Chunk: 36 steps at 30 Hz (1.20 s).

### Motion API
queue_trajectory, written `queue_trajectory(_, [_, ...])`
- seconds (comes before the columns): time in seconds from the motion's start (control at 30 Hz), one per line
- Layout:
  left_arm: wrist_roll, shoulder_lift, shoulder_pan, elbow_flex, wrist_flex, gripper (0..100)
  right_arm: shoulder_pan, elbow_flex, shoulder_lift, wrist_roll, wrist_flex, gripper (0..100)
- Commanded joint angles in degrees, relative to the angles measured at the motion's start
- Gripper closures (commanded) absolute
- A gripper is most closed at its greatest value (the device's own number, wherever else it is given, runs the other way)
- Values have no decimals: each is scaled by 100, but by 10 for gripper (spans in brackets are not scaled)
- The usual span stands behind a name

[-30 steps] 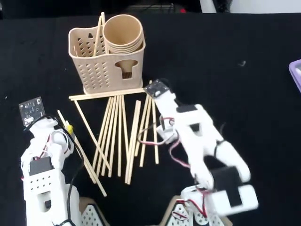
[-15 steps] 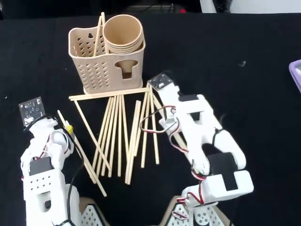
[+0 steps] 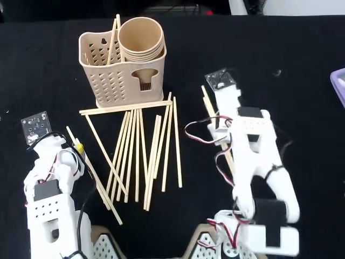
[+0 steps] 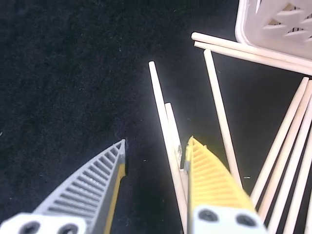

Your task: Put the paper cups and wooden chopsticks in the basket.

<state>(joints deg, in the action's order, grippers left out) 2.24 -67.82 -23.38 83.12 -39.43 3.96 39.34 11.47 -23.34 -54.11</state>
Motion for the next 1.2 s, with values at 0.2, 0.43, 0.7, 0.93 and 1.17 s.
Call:
queue_trajectory(0.2, [62, -70, -31, -66, 88, 798, 88, -857, 1736, 431, -202, 988])
queue_trajectory(0.43, [62, -70, -31, -57, 88, 798, -1090, -2123, 2932, 1591, -149, 987])
queue_trajectory(0.7, [62, -70, -31, -48, 88, 798, -2971, -3064, 2765, 2048, 1670, 987])
queue_trajectory(0.93, [62, -70, -31, -48, 88, 798, -3815, -3099, 1596, 2031, 3965, 987])
queue_trajectory(1.17, [62, -70, -31, -48, 88, 798, -3868, -3354, 4, 2031, 5644, 988])
